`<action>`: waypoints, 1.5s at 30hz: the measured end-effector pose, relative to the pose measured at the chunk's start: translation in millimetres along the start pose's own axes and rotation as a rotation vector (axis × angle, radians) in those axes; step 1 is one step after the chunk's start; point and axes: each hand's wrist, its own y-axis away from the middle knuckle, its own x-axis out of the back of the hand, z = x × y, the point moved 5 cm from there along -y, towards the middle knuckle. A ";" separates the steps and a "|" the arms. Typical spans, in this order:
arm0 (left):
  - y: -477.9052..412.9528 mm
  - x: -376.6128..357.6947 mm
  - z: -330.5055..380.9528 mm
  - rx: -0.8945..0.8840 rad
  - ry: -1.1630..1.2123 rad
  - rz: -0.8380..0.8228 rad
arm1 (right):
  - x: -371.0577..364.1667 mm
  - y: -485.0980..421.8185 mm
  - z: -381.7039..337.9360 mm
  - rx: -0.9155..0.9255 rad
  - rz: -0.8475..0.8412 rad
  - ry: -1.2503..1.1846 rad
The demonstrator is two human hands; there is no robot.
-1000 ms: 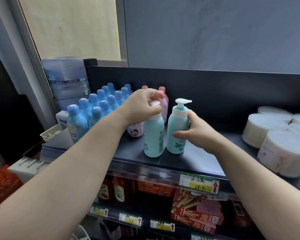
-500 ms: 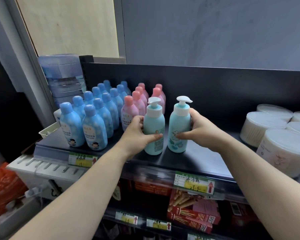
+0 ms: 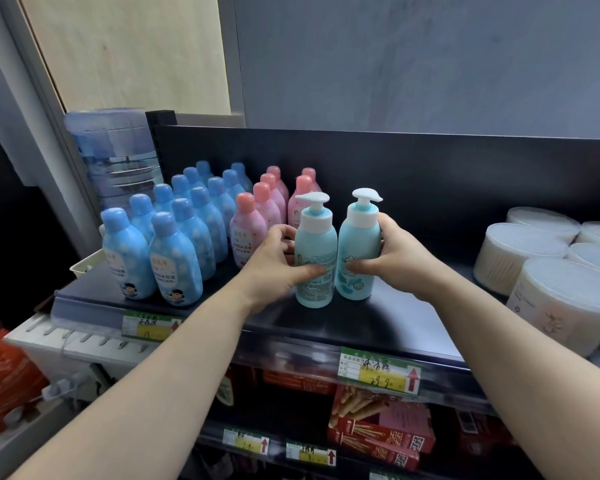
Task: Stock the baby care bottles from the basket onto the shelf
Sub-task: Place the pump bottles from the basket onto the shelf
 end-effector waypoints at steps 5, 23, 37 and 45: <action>-0.3 -8.9 5.1 -0.048 0.000 -0.129 | 5.4 -0.4 2.0 -0.002 0.026 0.024; -19.7 -29.1 11.8 -0.044 -0.112 0.165 | 18.8 -4.4 8.6 -0.009 0.074 0.105; -41.3 -35.1 33.1 -0.122 -0.022 0.019 | 30.5 -11.3 17.0 -0.025 0.065 0.087; -45.8 -27.2 41.5 -0.122 0.011 -0.069 | 39.4 -31.0 21.5 -0.059 0.077 0.078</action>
